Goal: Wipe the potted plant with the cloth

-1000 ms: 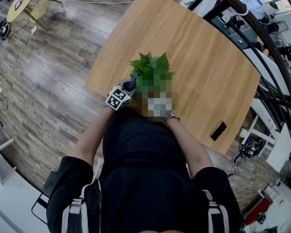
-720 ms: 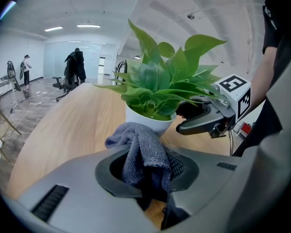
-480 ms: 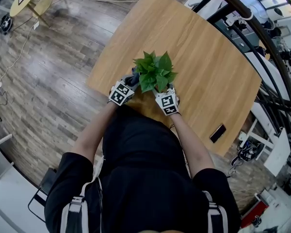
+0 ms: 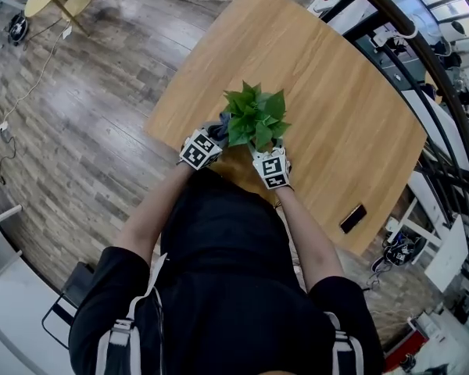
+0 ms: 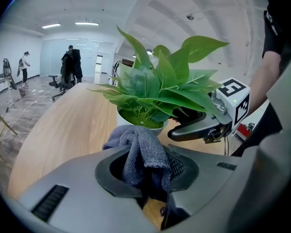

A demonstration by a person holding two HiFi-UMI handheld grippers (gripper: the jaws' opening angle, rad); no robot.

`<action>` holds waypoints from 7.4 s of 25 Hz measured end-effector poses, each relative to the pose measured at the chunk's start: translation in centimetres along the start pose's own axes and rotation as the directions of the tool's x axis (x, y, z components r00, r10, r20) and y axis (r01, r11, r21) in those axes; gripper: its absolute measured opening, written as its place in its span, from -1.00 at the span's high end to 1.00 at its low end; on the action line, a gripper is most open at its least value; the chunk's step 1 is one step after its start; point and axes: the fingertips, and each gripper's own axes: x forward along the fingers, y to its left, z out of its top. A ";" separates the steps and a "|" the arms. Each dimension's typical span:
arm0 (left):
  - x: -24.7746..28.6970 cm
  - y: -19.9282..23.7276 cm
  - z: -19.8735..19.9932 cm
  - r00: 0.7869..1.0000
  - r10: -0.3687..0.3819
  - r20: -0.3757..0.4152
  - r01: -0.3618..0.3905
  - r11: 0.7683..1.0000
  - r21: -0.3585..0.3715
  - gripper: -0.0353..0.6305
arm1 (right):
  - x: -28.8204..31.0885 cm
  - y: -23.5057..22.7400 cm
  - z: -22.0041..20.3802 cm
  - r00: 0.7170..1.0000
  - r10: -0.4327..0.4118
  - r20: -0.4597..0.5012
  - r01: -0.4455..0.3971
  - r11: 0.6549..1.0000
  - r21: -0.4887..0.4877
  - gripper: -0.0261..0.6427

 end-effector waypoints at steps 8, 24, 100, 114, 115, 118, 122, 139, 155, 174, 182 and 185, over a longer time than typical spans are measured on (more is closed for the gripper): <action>-0.6 0.7 -0.8 0.996 -0.086 -0.007 0.086 0.995 0.048 0.56 | -0.1 2.3 0.4 0.996 -0.070 -0.049 0.072 0.996 0.044 0.21; 0.3 3.5 0.8 0.981 -0.192 -0.042 0.196 0.966 0.169 0.55 | 0.1 0.6 0.7 0.964 -0.248 -0.094 0.258 0.958 0.122 0.21; -0.4 1.9 0.6 0.966 -0.253 -0.042 0.257 0.946 0.196 0.55 | -0.2 2.2 1.8 0.968 -0.252 0.010 0.246 0.953 0.174 0.21; 0.2 3.9 1.3 0.973 -0.230 -0.025 0.230 0.952 0.204 0.55 | 0.3 -0.2 0.4 0.942 -0.329 -0.074 0.336 0.934 0.122 0.21; 0.3 3.9 1.3 0.972 -0.231 -0.027 0.232 0.949 0.212 0.55 | 0.4 -0.5 1.0 0.945 -0.322 -0.055 0.327 0.938 0.113 0.21; 0.5 3.8 1.6 0.971 -0.238 -0.029 0.238 0.947 0.214 0.55 | 0.6 -0.7 1.8 0.955 -0.295 -0.023 0.296 0.948 0.117 0.21; 0.3 4.0 1.7 0.966 -0.257 -0.022 0.256 0.947 0.192 0.55 | 0.8 -0.1 1.6 0.955 -0.294 -0.027 0.294 0.941 0.166 0.21; 0.1 4.4 1.6 0.967 -0.254 -0.003 0.251 0.952 0.178 0.56 | 0.8 2.6 2.1 0.957 -0.288 -0.026 0.286 0.929 0.234 0.21; 0.1 4.6 2.4 0.968 -0.249 0.030 0.242 0.957 0.158 0.56 | 1.1 1.1 2.0 0.945 -0.322 -0.047 0.321 0.899 0.298 0.21; -3.4 1.6 1.8 0.962 -0.244 0.123 0.227 0.964 0.140 0.56 | -1.0 7.5 4.1 0.977 -0.207 0.049 0.185 0.940 0.287 0.21; -9.1 -2.4 2.0 0.949 -0.186 0.254 0.168 0.982 0.091 0.55 | -10.8 8.0 9.5 0.931 -0.244 0.272 0.136 0.923 0.361 0.80; -13.2 -5.8 3.0 0.919 -0.218 0.328 0.160 0.967 0.196 0.55 | -14.3 9.4 13.0 0.912 -0.216 0.349 0.092 0.936 0.339 0.86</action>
